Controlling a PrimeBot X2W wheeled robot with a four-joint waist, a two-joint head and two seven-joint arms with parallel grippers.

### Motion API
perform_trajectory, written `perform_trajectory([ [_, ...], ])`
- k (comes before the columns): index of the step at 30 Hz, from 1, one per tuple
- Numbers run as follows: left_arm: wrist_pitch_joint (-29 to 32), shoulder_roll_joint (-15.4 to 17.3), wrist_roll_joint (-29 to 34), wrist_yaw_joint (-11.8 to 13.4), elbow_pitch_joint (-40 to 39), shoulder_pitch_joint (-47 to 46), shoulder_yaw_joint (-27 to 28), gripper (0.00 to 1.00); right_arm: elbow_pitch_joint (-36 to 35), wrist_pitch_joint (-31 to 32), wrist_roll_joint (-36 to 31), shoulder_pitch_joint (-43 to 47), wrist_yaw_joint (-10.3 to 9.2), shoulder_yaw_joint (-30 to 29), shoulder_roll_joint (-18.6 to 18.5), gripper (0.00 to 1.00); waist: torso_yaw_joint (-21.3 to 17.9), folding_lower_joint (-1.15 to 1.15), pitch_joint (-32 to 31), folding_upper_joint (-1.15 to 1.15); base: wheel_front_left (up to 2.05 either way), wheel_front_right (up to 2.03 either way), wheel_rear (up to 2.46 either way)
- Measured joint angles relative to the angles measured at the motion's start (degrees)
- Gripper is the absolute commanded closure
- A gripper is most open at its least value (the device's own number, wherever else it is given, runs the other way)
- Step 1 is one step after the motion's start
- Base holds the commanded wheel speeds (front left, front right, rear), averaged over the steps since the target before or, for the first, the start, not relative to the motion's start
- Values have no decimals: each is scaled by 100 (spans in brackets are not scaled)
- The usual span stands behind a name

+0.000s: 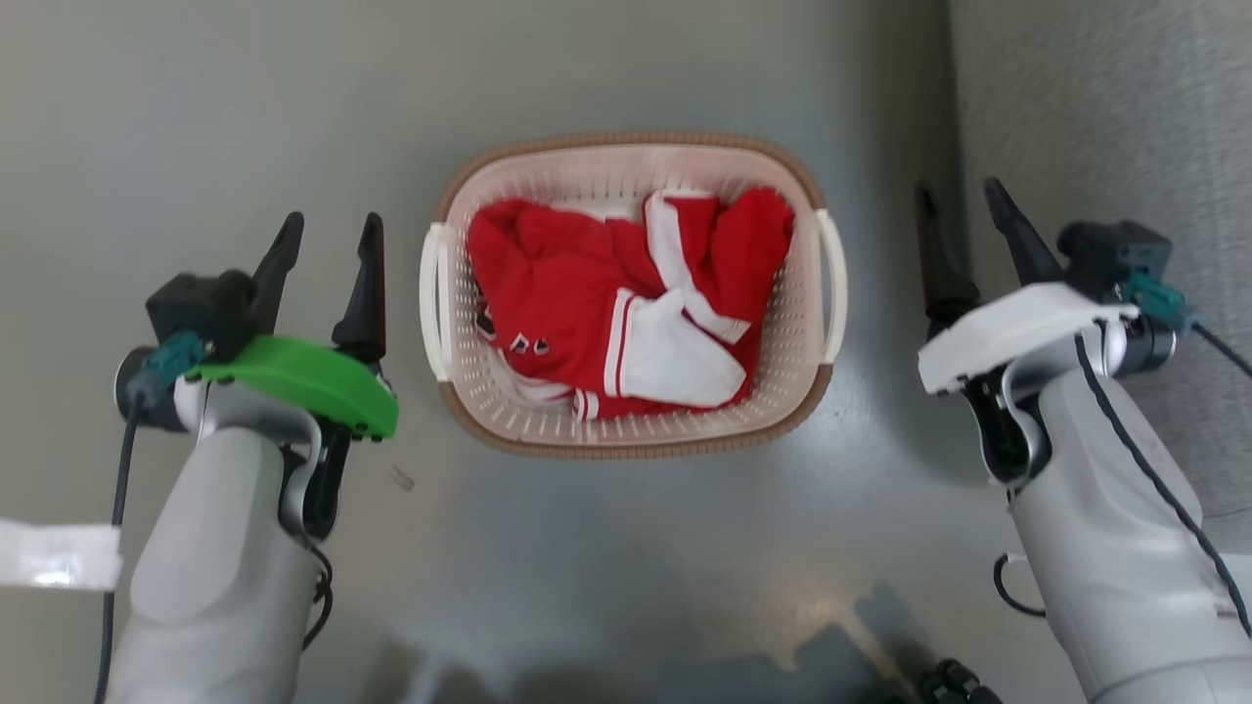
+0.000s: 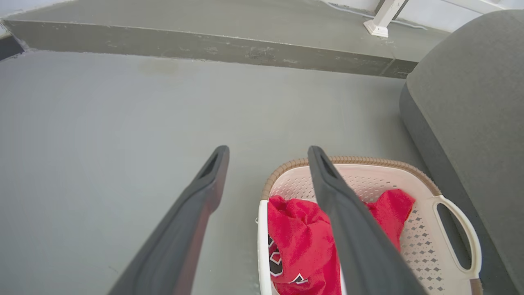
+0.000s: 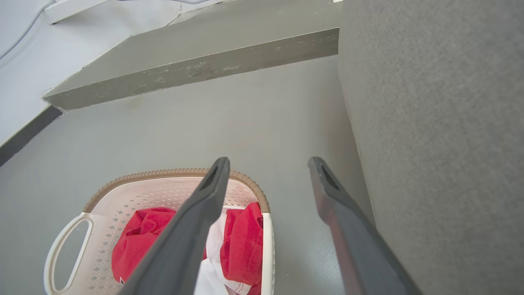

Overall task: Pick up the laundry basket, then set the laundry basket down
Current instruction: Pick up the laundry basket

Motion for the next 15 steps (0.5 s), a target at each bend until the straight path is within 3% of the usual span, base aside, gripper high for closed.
perform_trajectory([
  [15,364,21,-411,0,933,-1102,-410,0,1204,97,119,-956,2,281,-2,0,77,0,1007,0,0,0,0],
])
